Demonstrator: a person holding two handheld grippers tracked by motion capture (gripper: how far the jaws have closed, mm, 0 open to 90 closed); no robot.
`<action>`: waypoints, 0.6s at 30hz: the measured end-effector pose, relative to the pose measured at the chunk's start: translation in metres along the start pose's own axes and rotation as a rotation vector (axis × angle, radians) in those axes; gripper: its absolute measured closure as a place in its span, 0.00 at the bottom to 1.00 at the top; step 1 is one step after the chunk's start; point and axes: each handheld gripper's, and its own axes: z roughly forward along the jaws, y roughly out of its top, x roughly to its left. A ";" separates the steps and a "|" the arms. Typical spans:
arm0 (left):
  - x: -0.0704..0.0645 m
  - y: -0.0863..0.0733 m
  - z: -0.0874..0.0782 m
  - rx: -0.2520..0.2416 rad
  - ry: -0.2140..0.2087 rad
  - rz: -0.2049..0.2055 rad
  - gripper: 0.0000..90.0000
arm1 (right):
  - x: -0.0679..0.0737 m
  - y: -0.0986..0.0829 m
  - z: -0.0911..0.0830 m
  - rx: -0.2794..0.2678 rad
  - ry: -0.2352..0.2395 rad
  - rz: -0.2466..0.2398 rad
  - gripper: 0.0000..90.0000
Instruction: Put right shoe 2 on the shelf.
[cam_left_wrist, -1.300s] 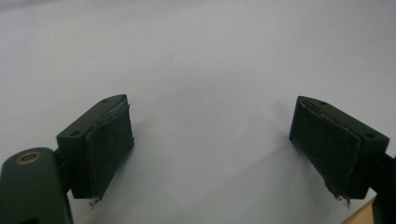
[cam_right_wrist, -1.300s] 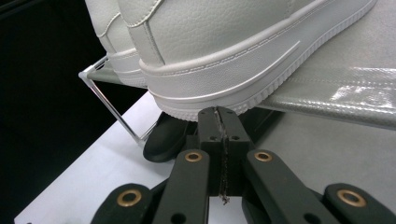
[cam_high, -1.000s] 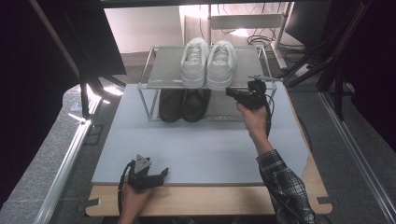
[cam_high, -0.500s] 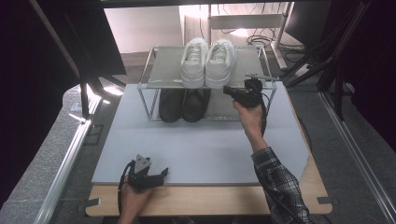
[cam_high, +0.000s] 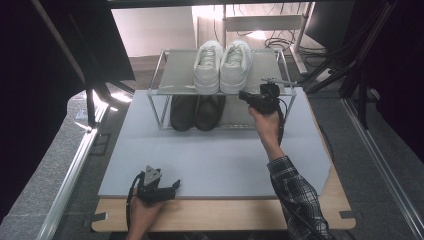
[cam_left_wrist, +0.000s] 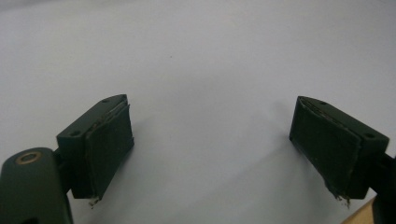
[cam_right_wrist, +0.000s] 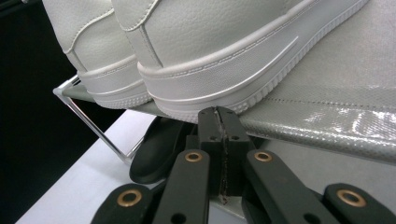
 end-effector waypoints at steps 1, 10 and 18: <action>0.000 0.000 0.000 0.000 0.000 0.000 0.14 | 0.000 0.000 0.000 0.001 -0.002 -0.007 1.00; 0.000 0.000 0.000 0.000 0.000 0.000 0.14 | 0.002 0.000 -0.004 0.012 0.015 -0.024 0.99; 0.000 0.000 0.000 0.000 0.000 0.000 0.14 | 0.005 -0.003 -0.009 0.030 0.016 -0.064 0.92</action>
